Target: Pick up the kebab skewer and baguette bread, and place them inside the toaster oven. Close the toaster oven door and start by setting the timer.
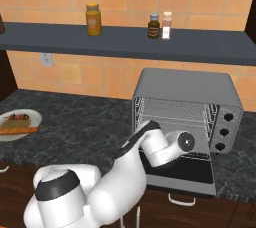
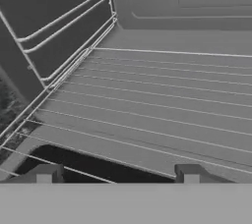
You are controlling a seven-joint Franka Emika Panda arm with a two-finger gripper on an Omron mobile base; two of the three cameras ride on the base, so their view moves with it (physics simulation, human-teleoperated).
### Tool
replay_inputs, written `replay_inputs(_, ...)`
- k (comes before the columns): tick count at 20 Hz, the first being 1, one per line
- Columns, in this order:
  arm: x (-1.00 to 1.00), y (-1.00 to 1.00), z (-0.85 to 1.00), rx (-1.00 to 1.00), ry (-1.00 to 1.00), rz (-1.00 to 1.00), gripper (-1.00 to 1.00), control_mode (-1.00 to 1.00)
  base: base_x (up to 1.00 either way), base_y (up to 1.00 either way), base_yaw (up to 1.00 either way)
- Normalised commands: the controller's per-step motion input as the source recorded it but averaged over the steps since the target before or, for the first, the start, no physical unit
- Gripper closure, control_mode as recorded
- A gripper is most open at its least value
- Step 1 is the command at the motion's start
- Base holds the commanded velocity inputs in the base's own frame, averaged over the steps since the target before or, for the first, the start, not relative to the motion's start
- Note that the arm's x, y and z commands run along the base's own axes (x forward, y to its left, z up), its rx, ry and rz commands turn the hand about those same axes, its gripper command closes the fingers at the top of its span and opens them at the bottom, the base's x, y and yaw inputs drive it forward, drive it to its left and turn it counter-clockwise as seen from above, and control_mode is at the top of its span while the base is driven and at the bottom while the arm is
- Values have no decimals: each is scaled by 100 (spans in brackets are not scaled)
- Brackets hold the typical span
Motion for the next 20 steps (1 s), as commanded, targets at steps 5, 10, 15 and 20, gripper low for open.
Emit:
replay_inputs(5, -100, 0, 0, 0, 33, 0, -100, -100, 0, 0, 0)
replay_inputs(10, -100, 6, 75, 0, 15, 0, -100, -100, 0, 0, 0)
replay_inputs(15, -68, 90, 93, -10, 1, 2, -100, -100, 0, 0, 0)
replay_inputs(20, -11, 100, 30, -23, 0, 0, -100, -100, 0, 0, 0)
